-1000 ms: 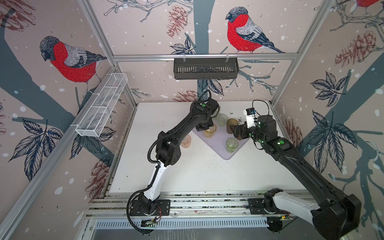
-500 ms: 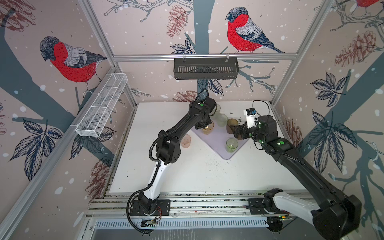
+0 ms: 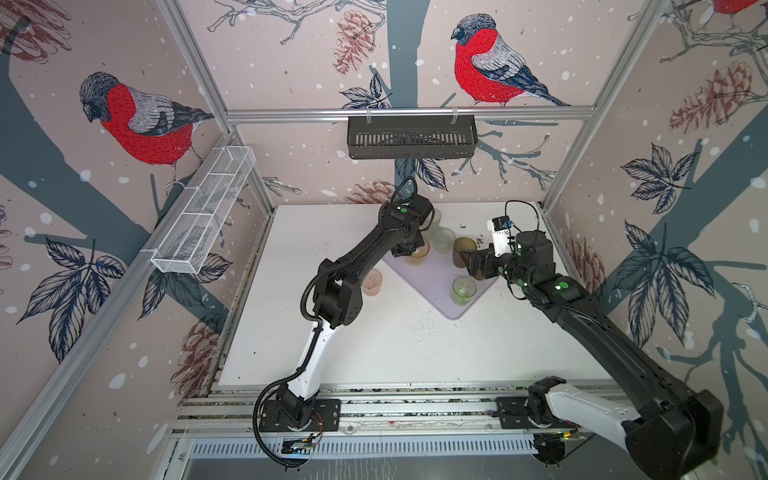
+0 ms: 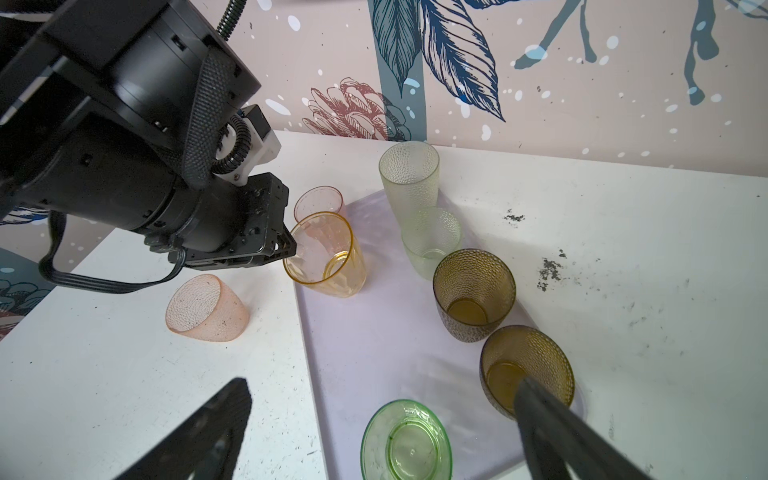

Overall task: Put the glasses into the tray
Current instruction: 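Lower the yellow glass onto the tray beside the pink glass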

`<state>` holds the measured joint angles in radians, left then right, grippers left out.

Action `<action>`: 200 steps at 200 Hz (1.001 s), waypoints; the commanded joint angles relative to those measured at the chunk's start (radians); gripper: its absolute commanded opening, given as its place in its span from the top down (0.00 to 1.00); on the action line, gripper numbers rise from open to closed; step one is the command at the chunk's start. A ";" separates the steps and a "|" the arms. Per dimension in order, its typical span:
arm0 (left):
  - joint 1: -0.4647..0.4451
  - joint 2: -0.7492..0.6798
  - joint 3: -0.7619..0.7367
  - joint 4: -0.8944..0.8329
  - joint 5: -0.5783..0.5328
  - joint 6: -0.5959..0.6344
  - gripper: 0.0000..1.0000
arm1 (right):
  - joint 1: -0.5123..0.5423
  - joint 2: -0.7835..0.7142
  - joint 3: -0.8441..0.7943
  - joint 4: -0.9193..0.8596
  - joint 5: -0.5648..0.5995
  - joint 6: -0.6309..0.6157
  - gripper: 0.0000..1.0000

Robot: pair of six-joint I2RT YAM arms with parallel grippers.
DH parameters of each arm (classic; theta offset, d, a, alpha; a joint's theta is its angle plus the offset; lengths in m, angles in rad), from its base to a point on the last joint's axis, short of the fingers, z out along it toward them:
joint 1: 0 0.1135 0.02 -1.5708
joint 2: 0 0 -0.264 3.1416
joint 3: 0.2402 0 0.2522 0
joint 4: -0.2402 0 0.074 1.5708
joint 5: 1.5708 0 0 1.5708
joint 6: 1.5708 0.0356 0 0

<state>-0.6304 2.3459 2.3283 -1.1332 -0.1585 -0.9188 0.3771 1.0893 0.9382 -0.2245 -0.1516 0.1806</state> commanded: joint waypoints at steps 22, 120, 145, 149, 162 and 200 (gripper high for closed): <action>0.005 0.015 0.008 0.005 -0.013 -0.017 0.93 | 0.000 -0.002 0.002 0.031 0.000 -0.001 0.00; 0.005 0.031 0.006 0.017 -0.003 -0.022 0.89 | 0.000 0.003 0.005 0.029 0.011 0.000 0.00; 0.005 0.032 0.007 0.017 -0.003 -0.023 0.89 | 0.000 0.007 0.010 0.026 0.011 -0.001 0.00; 0.005 0.032 0.007 0.016 -0.002 -0.023 0.88 | 0.001 0.007 0.011 0.026 0.011 -0.001 0.00; 0.005 0.032 0.007 0.018 -0.001 -0.023 0.88 | 0.001 0.009 0.014 0.025 0.011 -0.003 0.00; 0.006 0.020 0.008 0.026 -0.007 -0.022 0.82 | 0.000 0.014 0.019 0.022 0.012 -0.002 0.00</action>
<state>-0.6292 2.3753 2.3295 -1.1065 -0.1562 -0.9199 0.3786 1.1000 0.9478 -0.2253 -0.1486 0.1806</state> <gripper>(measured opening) 0.164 0.996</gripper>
